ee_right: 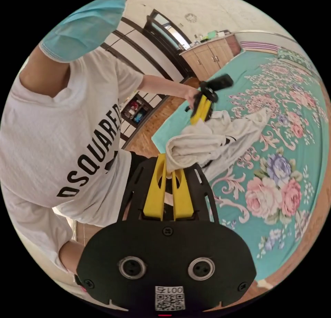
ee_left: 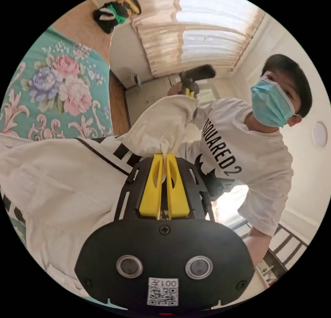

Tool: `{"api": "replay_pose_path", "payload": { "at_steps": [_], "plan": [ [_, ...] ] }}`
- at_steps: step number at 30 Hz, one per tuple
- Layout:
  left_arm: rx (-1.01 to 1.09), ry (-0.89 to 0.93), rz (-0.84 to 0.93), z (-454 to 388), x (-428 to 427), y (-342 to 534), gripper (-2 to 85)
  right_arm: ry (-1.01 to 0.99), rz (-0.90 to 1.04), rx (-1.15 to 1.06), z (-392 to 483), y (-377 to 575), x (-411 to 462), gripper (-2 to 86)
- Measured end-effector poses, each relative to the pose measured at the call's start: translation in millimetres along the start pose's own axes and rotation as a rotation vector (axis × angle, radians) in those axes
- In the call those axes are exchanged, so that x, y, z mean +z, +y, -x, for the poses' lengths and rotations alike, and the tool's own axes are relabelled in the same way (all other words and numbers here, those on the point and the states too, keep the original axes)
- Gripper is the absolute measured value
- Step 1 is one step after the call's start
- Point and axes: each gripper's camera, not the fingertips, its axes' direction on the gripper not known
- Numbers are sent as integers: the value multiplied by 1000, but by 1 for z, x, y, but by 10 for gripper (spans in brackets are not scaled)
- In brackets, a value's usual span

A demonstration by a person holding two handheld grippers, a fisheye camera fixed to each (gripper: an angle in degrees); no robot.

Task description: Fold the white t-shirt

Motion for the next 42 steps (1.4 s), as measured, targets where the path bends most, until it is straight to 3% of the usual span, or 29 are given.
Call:
{"api": "replay_pose_path", "payload": {
  "at_steps": [2, 4, 7, 10, 13, 19, 22, 27, 31, 37, 42],
  "plan": [
    [51, -84, -173, -42, -16, -4, -8, 83, -39, 84, 3, 19, -28, 0],
    [100, -299, -351, -104, -41, -18, -8, 204, -157, 164, -3, 27, -56, 0],
    [74, -669, -404, -181, -81, -82, -9, 370, -310, 192, -42, -1, -117, 1],
    [42, -1015, -427, -274, -128, -156, -9, 510, -345, 127, -72, -75, -192, 2],
    [30, -1246, -423, -371, -152, -208, -9, 587, -408, 14, -55, -140, -260, 4],
    [134, -1469, -559, -518, -139, -252, -9, 846, -420, -150, 25, -197, -334, 11],
    [199, -1476, -613, -545, -113, -265, -9, 946, -358, -220, 48, -196, -333, 18],
    [195, -1592, -530, -512, -25, -257, -9, 943, -206, -223, 25, -164, -281, 31],
    [-66, -1606, -418, -397, 51, -215, -9, 754, -37, -102, -58, -116, -180, 37],
    [-616, -1297, -300, -206, 163, -133, -9, 456, 294, 237, -173, -28, 16, 23],
    [-828, -1186, -8, -147, 243, -89, -10, 245, 515, 443, -178, 41, 103, 9]
  ]
}}
